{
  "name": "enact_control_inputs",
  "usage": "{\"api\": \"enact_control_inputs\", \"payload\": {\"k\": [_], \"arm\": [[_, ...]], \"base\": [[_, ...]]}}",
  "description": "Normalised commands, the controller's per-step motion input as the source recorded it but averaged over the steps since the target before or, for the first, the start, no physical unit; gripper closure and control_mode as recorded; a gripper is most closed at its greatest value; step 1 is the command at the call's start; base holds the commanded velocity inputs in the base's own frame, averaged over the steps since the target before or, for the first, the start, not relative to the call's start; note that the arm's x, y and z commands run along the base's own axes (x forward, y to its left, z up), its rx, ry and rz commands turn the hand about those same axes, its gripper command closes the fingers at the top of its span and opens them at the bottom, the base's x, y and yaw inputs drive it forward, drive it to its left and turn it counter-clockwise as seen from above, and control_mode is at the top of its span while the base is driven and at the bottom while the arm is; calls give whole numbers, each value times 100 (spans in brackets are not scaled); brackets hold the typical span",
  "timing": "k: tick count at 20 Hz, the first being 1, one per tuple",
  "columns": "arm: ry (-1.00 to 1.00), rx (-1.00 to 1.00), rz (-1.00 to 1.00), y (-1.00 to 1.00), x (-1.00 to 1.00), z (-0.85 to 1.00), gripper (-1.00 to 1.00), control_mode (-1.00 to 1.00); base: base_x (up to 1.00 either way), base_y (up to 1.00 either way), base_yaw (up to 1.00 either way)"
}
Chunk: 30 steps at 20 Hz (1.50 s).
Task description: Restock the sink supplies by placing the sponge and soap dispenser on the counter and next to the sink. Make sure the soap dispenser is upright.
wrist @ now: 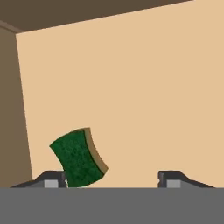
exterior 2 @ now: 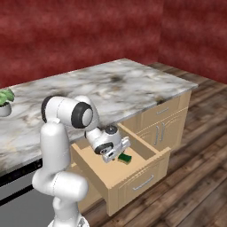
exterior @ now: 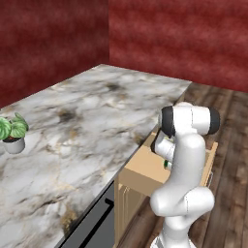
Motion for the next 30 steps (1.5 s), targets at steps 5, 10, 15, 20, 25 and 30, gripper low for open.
{"api": "enact_control_inputs", "payload": {"k": [5,10,15,20,25,30], "arm": [[15,-5,4,0,51,-34,-100,-100],[9,0,6,-3,42,-5,-100,-100],[9,0,9,-13,28,0,-100,-100],[5,0,11,-25,17,-1,-100,-100],[3,0,10,-20,8,-21,-100,-100],[0,0,1,-1,-33,-26,-100,-100]], "base": [[0,0,0],[0,0,0],[0,0,0],[0,0,0],[0,0,0],[0,0,0]]}}
